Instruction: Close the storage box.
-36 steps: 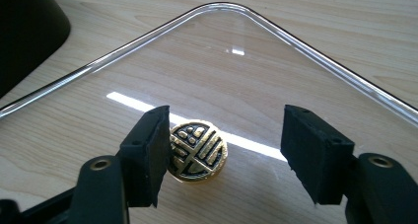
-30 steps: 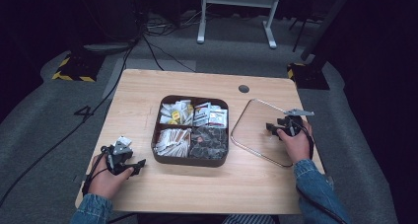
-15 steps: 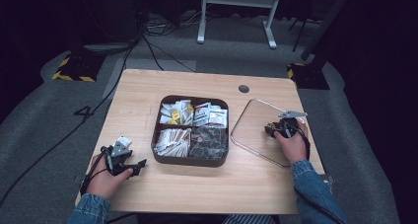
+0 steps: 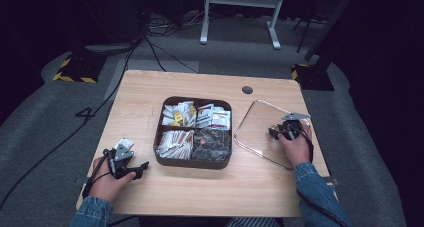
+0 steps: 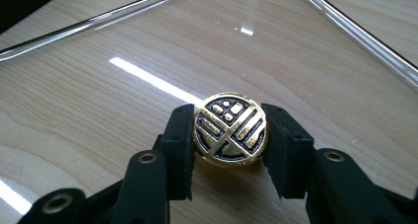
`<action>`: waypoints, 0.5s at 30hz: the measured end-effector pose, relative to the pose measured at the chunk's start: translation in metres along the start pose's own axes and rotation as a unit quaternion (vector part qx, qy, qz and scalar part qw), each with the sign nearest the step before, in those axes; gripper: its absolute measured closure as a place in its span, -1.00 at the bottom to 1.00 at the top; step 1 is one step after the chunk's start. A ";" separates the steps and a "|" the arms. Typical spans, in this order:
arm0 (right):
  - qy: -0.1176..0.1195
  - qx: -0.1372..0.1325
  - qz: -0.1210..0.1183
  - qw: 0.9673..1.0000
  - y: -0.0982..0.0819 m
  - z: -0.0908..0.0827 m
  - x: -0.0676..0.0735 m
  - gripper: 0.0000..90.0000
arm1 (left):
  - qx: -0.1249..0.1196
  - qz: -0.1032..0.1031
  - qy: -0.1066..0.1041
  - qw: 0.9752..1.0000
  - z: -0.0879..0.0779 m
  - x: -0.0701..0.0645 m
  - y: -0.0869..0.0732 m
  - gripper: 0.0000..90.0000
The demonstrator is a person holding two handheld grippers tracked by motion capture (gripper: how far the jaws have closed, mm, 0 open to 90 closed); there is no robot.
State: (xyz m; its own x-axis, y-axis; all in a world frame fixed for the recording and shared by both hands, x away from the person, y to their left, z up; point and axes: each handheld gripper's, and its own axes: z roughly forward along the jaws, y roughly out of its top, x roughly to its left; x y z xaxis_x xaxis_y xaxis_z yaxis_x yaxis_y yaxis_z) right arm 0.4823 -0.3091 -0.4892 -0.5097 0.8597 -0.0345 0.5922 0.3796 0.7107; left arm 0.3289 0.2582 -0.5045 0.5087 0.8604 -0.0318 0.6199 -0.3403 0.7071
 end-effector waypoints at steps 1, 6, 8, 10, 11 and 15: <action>0.000 0.000 0.000 1.000 0.000 0.000 0.000 0.31 | 0.000 0.000 0.000 1.000 0.000 0.000 0.000 -0.35; -0.001 0.003 0.005 1.000 -0.001 -0.002 -0.004 0.31 | -0.001 0.001 0.001 1.000 0.000 0.000 0.000 -0.35; 0.000 0.000 0.008 1.000 -0.001 -0.006 -0.006 0.31 | 0.000 0.001 0.000 1.000 0.000 0.000 0.000 -0.35; 0.001 -0.003 0.008 1.000 0.000 -0.008 -0.007 0.31 | 0.000 0.001 0.001 1.000 0.000 0.000 0.000 -0.35; 0.002 -0.006 0.008 1.000 0.001 -0.010 -0.007 0.31 | 0.000 0.001 0.001 1.000 0.000 0.000 0.000 -0.35; 0.005 -0.012 0.006 1.000 0.006 -0.015 -0.006 0.31 | -0.002 0.000 0.002 1.000 0.000 0.000 0.000 -0.35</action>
State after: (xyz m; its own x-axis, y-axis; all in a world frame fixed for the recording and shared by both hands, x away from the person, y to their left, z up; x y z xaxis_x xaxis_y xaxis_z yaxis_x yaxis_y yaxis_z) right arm 0.4797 -0.3175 -0.4744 -0.5092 0.8604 -0.0194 0.5829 0.3614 0.7278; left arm 0.3287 0.2578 -0.5048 0.5064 0.8618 -0.0294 0.6180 -0.3389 0.7094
